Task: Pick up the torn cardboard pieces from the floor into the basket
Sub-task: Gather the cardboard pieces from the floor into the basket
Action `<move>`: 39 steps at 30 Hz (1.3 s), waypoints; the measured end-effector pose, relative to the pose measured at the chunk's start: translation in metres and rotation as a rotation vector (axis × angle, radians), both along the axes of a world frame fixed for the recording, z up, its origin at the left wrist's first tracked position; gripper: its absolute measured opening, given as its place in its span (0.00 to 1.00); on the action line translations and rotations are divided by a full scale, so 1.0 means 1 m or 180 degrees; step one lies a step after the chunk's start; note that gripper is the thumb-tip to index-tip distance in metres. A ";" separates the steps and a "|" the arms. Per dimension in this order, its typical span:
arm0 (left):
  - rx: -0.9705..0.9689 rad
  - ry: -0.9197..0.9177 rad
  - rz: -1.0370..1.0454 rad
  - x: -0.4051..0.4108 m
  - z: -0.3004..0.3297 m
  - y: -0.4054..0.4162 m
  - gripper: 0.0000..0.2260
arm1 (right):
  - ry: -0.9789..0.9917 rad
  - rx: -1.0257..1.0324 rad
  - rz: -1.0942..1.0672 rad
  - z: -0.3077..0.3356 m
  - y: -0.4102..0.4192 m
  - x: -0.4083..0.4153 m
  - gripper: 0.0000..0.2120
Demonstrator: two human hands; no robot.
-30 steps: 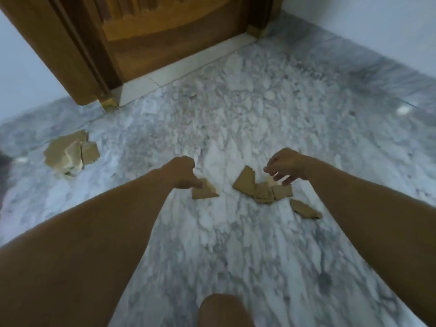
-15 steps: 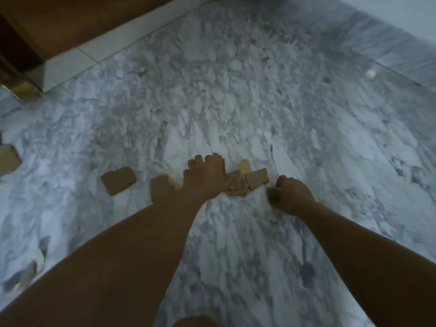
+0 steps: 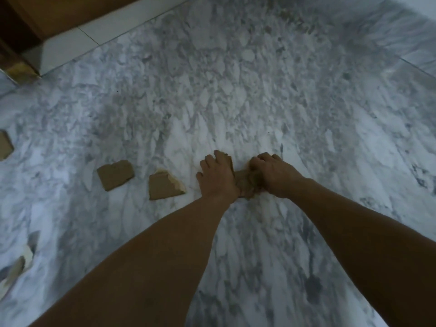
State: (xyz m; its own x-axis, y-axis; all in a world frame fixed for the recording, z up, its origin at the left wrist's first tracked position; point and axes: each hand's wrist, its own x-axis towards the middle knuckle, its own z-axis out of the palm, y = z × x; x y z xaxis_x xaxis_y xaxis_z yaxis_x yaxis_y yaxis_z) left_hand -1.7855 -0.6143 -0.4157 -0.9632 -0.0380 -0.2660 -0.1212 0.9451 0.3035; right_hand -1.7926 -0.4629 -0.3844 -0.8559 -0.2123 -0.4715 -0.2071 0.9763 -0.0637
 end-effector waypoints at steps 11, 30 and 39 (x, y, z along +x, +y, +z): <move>0.0370 -0.0061 -0.0563 0.011 -0.010 -0.013 0.30 | -0.0417 -0.0280 -0.0292 0.002 -0.017 -0.014 0.27; 0.0528 0.0291 -0.0042 0.000 0.026 -0.153 0.08 | -0.0553 -0.0927 -0.0027 0.018 -0.103 -0.034 0.07; 0.0532 0.0120 0.1090 -0.008 0.025 -0.242 0.15 | -0.0447 -0.0684 0.0418 0.004 -0.189 -0.022 0.21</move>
